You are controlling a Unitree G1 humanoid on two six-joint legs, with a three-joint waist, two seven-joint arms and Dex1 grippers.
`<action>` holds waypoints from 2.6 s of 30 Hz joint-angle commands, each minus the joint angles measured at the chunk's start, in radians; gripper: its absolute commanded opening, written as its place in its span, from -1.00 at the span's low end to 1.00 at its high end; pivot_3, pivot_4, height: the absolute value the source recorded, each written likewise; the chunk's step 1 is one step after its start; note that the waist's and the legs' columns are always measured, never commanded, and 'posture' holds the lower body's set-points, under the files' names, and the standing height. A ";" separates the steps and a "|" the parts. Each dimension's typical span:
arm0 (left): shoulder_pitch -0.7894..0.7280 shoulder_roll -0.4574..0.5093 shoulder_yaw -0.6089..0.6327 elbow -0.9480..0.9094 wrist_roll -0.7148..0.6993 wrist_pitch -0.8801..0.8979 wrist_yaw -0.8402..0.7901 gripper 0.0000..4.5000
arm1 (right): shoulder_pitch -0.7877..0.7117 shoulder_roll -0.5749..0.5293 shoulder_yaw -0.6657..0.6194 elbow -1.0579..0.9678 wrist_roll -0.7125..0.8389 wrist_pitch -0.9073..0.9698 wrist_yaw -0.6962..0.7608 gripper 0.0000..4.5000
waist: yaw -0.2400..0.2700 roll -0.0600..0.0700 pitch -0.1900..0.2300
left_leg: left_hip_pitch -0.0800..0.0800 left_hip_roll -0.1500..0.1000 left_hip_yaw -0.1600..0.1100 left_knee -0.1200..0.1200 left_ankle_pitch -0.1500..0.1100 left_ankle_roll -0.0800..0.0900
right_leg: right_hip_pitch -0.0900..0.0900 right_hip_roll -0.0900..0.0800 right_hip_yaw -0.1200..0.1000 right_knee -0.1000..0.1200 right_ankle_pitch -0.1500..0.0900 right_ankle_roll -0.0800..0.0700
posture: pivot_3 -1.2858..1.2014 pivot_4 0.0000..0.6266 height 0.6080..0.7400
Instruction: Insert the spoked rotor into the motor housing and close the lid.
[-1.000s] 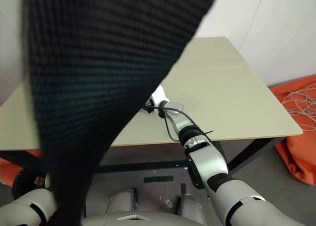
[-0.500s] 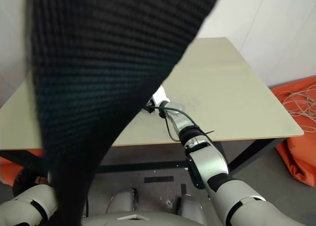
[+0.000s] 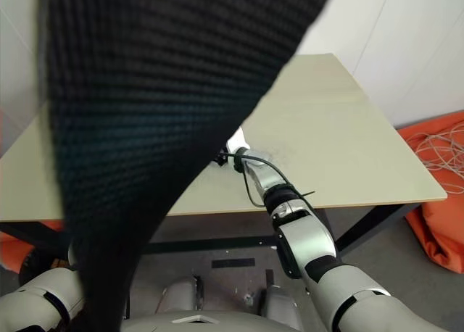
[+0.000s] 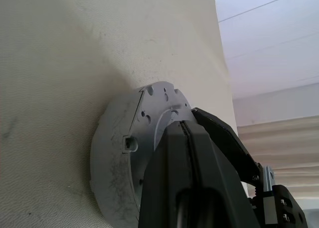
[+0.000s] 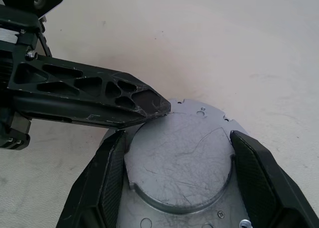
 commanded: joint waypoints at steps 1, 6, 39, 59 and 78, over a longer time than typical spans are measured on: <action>0.008 0.001 -0.011 0.019 0.017 0.021 0.022 -1.00 | 0.004 -0.014 -0.027 -0.062 0.033 0.021 0.034 0.85 | 0.000 0.000 0.000 | 0.000 0.000 0.000 0.000 0.000 0.000 | 0.000 0.000 0.000 -0.001 0.000 0.000 | 0.03 -1.00 1.00; 0.003 0.005 -0.010 0.020 0.016 0.024 0.020 -1.00 | 0.014 -0.015 -0.023 -0.099 0.034 0.014 0.036 0.99 | -0.001 0.000 0.000 | 0.000 0.000 0.000 -0.001 0.000 0.001 | 0.000 0.000 0.000 -0.002 0.000 0.000 | 0.03 -1.00 1.00; 0.002 0.005 -0.049 -0.024 0.026 0.071 -0.044 -1.00 | -0.042 -0.126 -0.547 -0.286 0.612 1.047 -0.086 0.99 | 0.004 0.000 0.000 | -0.001 0.001 0.003 -0.003 -0.001 0.001 | 0.000 0.001 -0.001 -0.005 0.000 0.000 | 0.03 -1.00 1.00; 0.010 0.013 -0.047 -0.037 0.026 0.065 -0.042 -1.00 | 0.006 -0.061 -0.411 -0.280 0.540 0.951 -0.099 0.99 | 0.000 0.000 0.000 | 0.002 0.001 0.003 -0.010 0.006 -0.009 | -0.001 0.001 -0.001 -0.006 0.000 0.001 | 0.03 -1.00 1.00; 0.012 0.027 -0.048 -0.042 0.026 0.060 -0.044 -1.00 | -0.071 0.059 -0.414 -0.124 0.544 0.832 -0.112 0.99 | -0.013 0.000 0.000 | 0.005 0.002 0.002 -0.012 0.006 -0.010 | -0.001 0.003 0.001 -0.005 0.000 0.000 | 0.03 -1.00 1.00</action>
